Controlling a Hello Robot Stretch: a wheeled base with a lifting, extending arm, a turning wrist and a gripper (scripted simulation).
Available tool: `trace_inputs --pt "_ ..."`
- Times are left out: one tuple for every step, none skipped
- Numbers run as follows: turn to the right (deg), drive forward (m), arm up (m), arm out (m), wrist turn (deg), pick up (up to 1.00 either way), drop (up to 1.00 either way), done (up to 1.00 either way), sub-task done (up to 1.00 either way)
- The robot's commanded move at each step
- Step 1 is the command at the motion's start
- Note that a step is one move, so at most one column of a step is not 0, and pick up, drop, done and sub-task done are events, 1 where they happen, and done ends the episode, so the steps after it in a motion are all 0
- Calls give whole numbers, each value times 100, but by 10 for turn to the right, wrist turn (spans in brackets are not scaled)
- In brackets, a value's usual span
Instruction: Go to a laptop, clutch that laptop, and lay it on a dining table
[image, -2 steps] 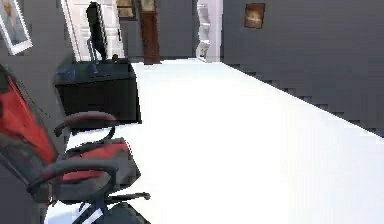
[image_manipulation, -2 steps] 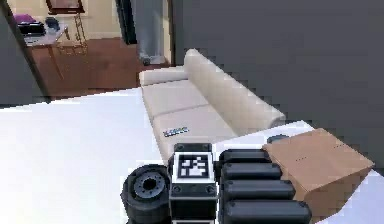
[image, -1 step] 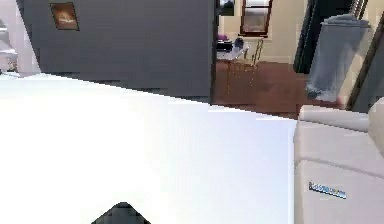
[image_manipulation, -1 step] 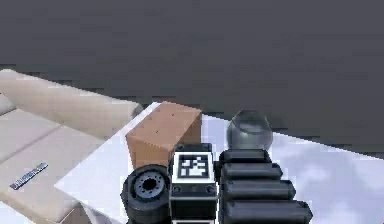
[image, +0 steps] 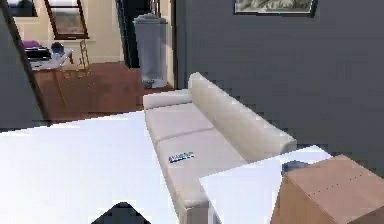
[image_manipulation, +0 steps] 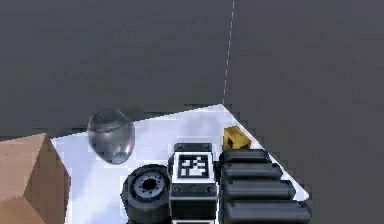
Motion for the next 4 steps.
trace_inputs --pt "330 0 0 0 0 0 0 0 0" --pt "30 0 0 0 0 0 0 0 0" --pt "0 0 0 22 0 0 0 0 0" --pt "0 0 0 0 390 0 0 0 0"
